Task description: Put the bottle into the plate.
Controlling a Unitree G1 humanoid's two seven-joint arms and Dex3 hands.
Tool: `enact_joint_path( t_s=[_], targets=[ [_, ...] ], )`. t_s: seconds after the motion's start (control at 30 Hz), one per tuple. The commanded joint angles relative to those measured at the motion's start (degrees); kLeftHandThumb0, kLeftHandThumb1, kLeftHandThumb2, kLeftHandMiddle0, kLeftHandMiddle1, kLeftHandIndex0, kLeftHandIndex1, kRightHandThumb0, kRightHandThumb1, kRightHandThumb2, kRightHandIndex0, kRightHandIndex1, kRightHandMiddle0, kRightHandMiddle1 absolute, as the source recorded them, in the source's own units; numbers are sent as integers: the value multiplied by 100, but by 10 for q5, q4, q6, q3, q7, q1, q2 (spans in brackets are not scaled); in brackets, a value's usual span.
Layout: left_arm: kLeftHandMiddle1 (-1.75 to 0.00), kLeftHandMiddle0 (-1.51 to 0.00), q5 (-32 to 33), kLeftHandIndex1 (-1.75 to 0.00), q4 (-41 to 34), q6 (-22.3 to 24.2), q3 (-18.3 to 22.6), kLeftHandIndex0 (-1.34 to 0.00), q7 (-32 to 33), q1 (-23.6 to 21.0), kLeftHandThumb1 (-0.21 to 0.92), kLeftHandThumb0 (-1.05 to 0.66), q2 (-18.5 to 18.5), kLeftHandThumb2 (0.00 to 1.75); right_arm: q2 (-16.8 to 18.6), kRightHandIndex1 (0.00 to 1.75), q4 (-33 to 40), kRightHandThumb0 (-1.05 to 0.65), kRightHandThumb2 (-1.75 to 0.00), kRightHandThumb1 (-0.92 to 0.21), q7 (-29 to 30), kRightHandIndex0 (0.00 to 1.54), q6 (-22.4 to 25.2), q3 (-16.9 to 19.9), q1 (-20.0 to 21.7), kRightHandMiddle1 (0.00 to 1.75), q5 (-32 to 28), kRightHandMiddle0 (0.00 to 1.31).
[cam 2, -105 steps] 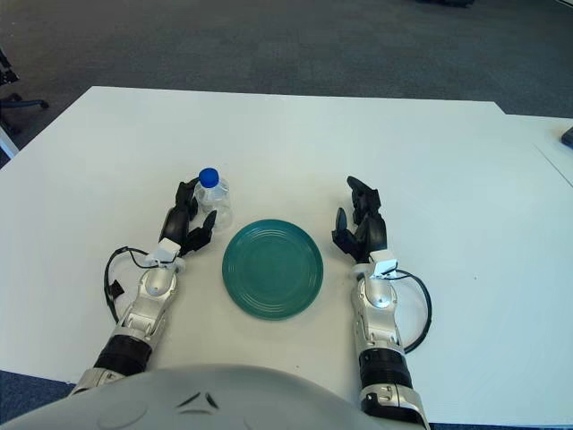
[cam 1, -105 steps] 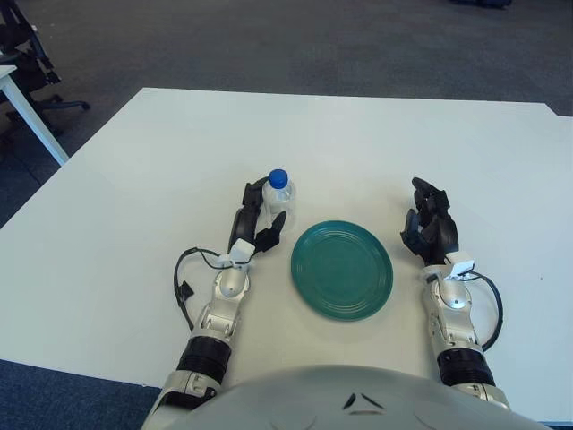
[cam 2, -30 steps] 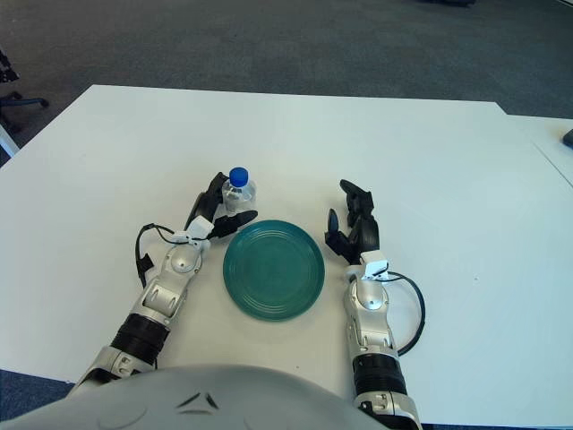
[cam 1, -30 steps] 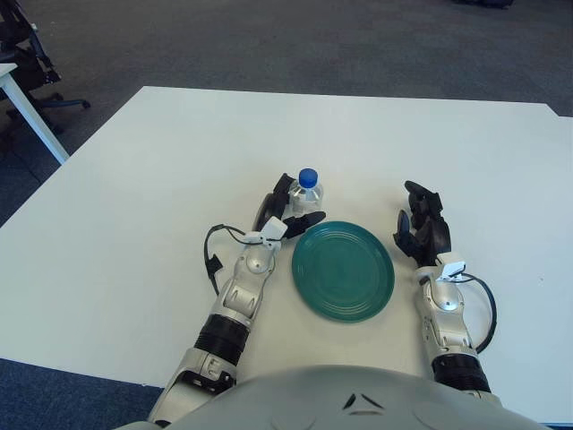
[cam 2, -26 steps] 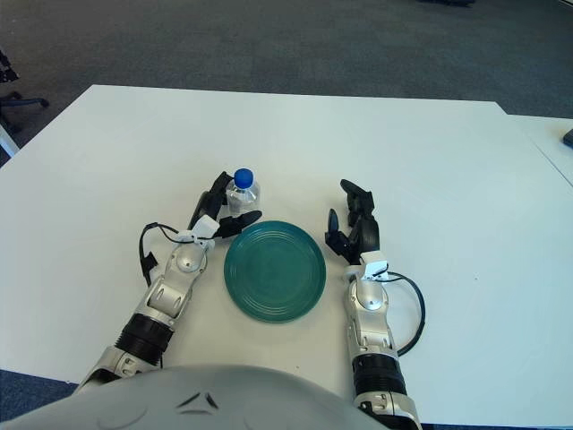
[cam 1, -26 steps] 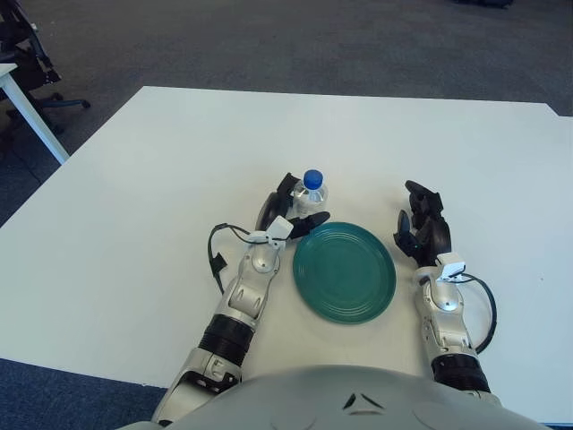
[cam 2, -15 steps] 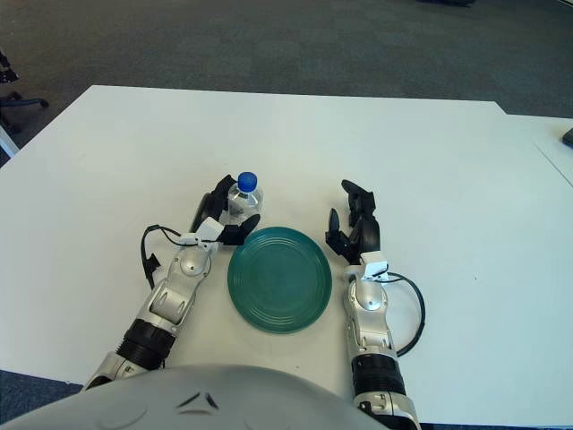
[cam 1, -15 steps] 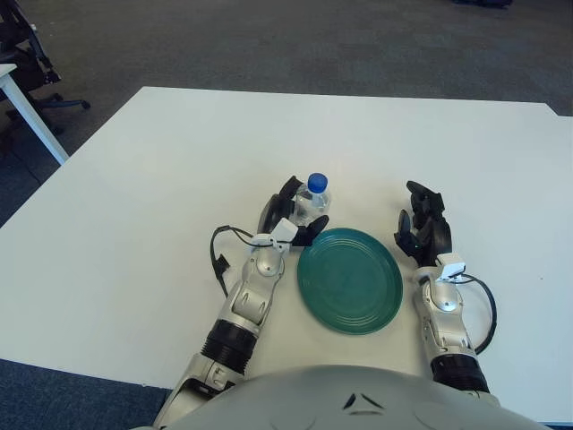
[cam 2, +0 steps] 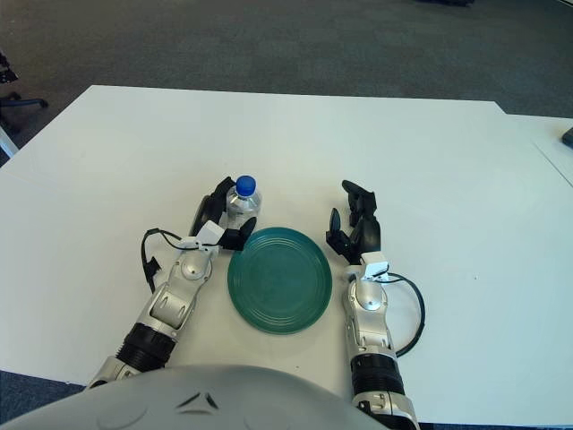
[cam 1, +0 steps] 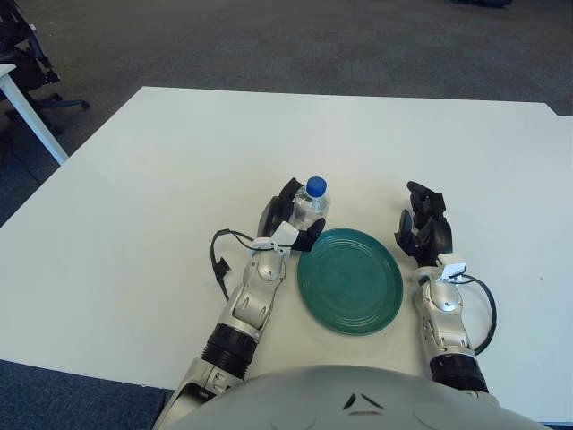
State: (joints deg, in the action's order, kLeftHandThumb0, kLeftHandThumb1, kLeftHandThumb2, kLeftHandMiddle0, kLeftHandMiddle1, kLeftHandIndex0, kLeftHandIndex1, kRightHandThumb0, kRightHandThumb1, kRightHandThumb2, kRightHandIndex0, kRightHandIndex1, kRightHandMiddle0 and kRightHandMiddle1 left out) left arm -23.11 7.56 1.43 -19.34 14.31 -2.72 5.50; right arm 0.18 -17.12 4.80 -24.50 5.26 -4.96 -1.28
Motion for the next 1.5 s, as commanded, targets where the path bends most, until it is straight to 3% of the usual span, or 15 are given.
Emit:
enact_joint_path(
  t_s=[0.0, 0.53, 0.93, 1.47],
  targets=[
    [-175, -133, 4, -175, 13, -12, -8, -105, -1, 14, 24, -13, 2, 136, 14, 36, -38, -46, -87, -78, -1, 54, 22, -2, -25, 98, -5, 0],
    [-175, -132, 4, -175, 38, -94, -6, -104, 29, 20, 23, -11, 5, 137, 10, 45, -51, -47, -87, -78, -4, 50, 10, 1, -23, 98, -2, 0],
    [-175, -130, 29, -175, 64, -184, 1, -103, 41, 25, 24, -11, 8, 135, 9, 46, -66, -42, -91, -74, -15, 48, 3, 3, -20, 101, -8, 2],
    [-175, -131, 67, -175, -34, -221, -19, -102, -33, 55, 27, -8, -2, 132, 14, 42, -86, -38, -91, -74, -28, 44, 8, 7, -9, 97, -21, 0]
  ],
)
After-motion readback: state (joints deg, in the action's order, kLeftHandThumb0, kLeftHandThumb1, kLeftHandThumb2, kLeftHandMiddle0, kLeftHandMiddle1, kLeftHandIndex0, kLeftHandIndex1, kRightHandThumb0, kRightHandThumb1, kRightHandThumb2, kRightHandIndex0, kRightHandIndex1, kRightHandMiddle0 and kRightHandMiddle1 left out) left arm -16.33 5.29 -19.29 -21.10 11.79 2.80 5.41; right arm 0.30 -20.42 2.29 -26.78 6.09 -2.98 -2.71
